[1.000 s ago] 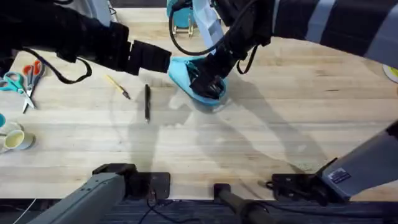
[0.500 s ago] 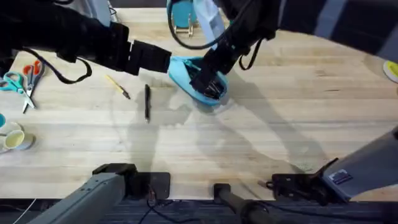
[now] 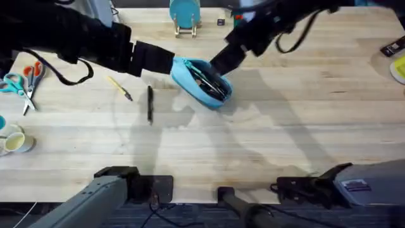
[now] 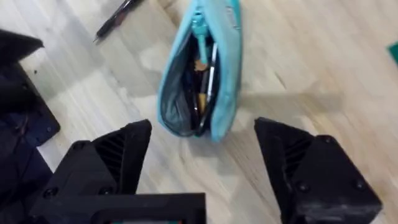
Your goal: Unzip the bag, pick up the pens from the table one at a time and place them inside, then zip the bag closed.
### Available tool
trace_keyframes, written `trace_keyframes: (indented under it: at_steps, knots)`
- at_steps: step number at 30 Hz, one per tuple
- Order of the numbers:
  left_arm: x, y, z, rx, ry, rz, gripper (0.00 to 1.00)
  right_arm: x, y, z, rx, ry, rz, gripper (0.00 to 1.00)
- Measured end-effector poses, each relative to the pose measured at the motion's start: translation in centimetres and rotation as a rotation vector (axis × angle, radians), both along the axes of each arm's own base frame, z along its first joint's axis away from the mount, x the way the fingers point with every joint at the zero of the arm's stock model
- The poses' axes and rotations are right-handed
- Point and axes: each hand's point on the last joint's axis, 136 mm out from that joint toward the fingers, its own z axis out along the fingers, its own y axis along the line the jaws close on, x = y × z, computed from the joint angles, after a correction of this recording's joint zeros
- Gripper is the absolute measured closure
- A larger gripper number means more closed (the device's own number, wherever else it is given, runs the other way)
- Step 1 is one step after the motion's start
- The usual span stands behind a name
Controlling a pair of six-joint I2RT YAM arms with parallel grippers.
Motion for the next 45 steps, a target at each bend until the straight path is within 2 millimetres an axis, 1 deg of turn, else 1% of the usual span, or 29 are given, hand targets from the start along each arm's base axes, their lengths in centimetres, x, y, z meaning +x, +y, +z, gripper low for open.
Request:
trace_keyframes:
  at_steps: [3,6,8,13,16,18,20,24,28,31,35,38,41,45]
  knots:
    - [0.0,0.0,0.0,0.000,0.000,0.000,0.006,-0.3,-1.7,1.8,0.014,-0.028,-0.036,0.004]
    - [0.0,0.0,0.0,0.000,0.001,0.000,0.006,-1.4,-3.5,3.6,0.016,-0.043,-0.068,0.004]
    - [0.0,0.0,0.0,0.000,0.001,0.000,0.006,-2.0,-4.4,4.4,0.001,-0.063,-0.086,0.004]
    - [0.0,0.0,0.0,0.000,0.002,0.000,0.006,-2.6,-6.2,6.0,-0.042,-0.134,-0.137,0.004]
    - [0.0,0.0,0.0,0.000,0.002,0.000,0.006,-3.6,-7.0,6.4,-0.049,-0.151,-0.161,0.004]
    - [0.0,0.0,0.0,0.000,0.002,0.000,0.006,-4.5,-7.6,6.0,-0.056,-0.147,-0.173,0.004]
    - [0.0,0.0,0.0,0.000,0.002,0.000,0.006,-5.4,-8.1,5.1,-0.064,-0.131,-0.181,0.004]
    - [-0.2,0.0,-0.1,0.000,0.010,0.000,0.006,-7.0,-8.9,2.5,-0.085,-0.077,-0.199,0.004]
    - [-0.3,0.0,-0.2,0.000,0.016,0.000,0.006,-7.5,-9.1,0.2,-0.083,-0.058,-0.221,0.004]
    - [-0.3,0.0,-0.2,0.000,0.017,0.000,0.006,-7.8,-9.3,-0.9,-0.077,-0.054,-0.234,0.004]
    - [-0.3,0.1,-0.2,0.005,0.017,0.003,0.006,-8.0,-9.3,-1.3,-0.076,-0.049,-0.241,0.004]
    - [-0.3,0.7,-0.5,0.027,0.030,0.037,0.006,-7.9,-9.3,-1.2,-0.074,-0.049,-0.244,0.003]
    - [-0.3,1.8,-1.6,0.060,0.092,0.117,0.006,-8.0,-9.3,-1.3,-0.074,-0.049,-0.244,0.004]
    - [0.2,3.4,-3.2,0.096,0.178,0.260,0.006,-8.0,-9.3,-1.3,-0.074,-0.048,-0.244,0.004]
